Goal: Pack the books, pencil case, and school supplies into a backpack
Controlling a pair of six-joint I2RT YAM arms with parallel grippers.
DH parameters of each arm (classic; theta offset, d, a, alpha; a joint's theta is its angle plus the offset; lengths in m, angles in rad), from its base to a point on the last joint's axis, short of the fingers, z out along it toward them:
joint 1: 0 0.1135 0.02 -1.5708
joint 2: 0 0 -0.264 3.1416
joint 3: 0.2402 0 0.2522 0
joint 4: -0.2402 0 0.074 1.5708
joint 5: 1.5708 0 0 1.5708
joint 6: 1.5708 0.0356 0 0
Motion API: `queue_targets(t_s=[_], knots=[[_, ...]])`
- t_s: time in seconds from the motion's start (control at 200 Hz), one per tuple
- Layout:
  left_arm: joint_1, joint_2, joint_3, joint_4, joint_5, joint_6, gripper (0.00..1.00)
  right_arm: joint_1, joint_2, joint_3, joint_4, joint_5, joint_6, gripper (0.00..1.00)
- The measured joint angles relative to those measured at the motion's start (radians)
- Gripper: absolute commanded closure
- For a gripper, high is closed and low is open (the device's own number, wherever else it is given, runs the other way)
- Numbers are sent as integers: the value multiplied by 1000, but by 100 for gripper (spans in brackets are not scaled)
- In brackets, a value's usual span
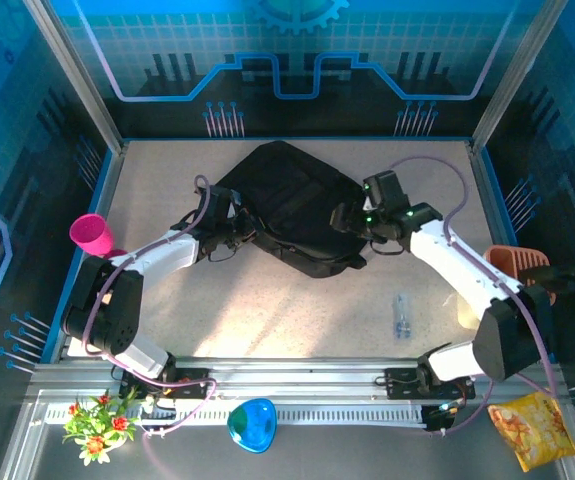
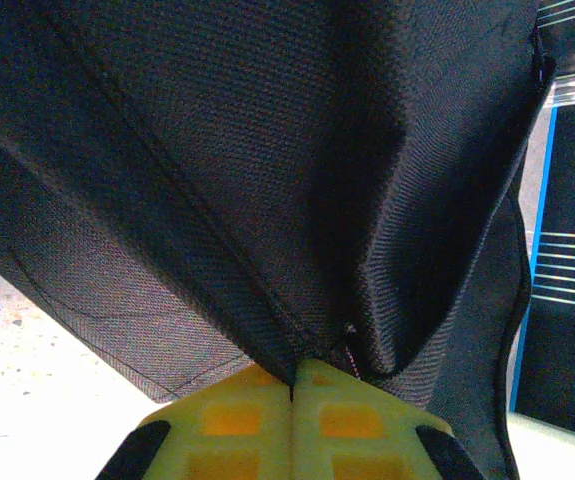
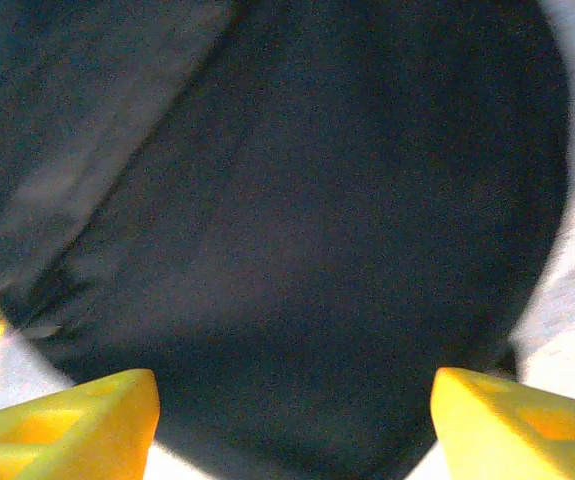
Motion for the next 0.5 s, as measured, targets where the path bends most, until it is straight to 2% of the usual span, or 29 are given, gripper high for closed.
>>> queue_targets(t_s=[0.28,0.5], knots=[[0,0,0,0,2,14,100,278,41,0,82,32,307,32],[0,0,0,0,11,22,100,394,175,40,129,67,502,34]])
